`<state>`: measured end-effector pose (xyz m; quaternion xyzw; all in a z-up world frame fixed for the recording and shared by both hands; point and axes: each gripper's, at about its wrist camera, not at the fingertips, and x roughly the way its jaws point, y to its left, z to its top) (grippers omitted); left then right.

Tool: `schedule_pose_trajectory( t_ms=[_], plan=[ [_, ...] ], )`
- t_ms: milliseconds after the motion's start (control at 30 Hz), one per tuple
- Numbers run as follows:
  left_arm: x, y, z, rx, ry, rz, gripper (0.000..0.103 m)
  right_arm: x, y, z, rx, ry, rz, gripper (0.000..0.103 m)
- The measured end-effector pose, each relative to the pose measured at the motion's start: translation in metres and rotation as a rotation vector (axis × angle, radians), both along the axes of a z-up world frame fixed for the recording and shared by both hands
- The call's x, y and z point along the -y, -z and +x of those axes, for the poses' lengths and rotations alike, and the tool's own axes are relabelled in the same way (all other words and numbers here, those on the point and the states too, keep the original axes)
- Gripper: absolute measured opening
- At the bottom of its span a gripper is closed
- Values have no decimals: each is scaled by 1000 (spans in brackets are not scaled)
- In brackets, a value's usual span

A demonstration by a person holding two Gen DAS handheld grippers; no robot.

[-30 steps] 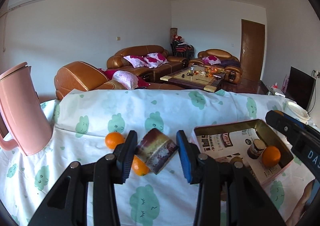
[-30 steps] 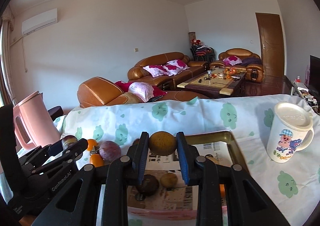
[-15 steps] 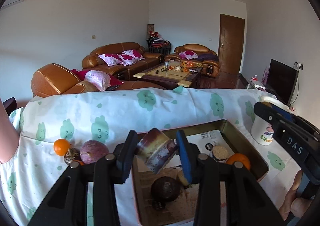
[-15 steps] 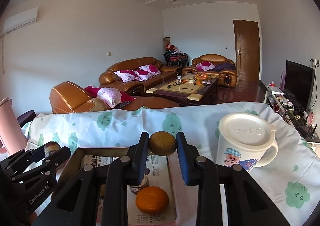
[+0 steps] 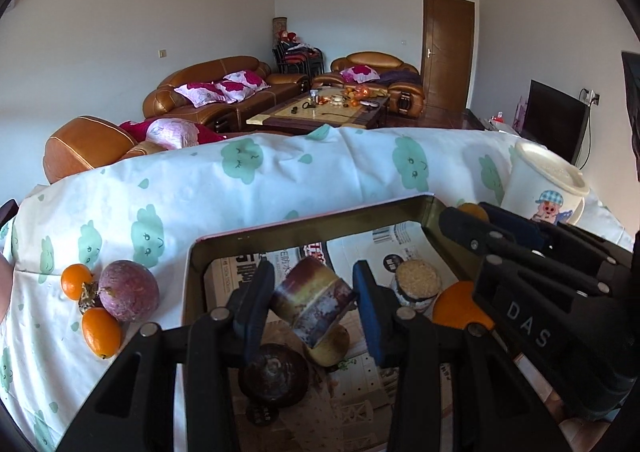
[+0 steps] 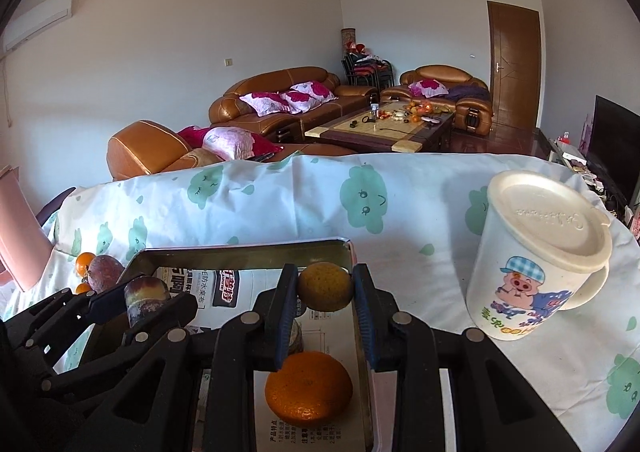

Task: Organize fruits
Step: 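Carry the brown fruit and cut cake over the tin tray and open both tools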

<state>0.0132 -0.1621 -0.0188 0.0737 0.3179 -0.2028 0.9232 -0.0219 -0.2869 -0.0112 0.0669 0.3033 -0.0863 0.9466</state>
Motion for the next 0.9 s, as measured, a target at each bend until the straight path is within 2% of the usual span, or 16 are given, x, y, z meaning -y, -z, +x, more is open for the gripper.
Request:
schedule_pose_trajectory(
  t_ms=[333, 400, 467, 500, 533, 600, 667, 700, 800, 900],
  plan=[
    [-1, 4, 4, -21, -7, 6, 43, 0, 7, 5, -24, -68, 118, 32],
    [-1, 4, 3, -22, -9, 7, 44, 0, 4, 3, -7, -67, 123, 39],
    [-2, 2, 1, -10, -14, 9, 44, 1, 1, -1, 20, -67, 141, 65],
    [-3, 0, -1, -4, -11, 8, 45, 2, -2, -4, 38, -63, 149, 68],
    [-3, 0, -2, 1, -9, 8, 50, 3, -4, -7, 59, -57, 154, 69],
    [-5, -4, -6, 10, -6, -7, 69, 5, -11, -12, 101, -38, 151, 69],
    [-11, -13, -13, 44, 3, -51, 96, 7, -17, -19, 150, -1, 133, 69],
    [-14, -18, -18, 74, 5, -71, 102, 8, -20, -22, 172, 17, 122, 69],
    [-20, -31, -30, 160, 0, -79, 103, 12, -25, -28, 207, 60, 100, 71],
    [-24, -36, -34, 192, -24, -50, 103, 13, -23, -28, 206, 82, 91, 71]
  ],
)
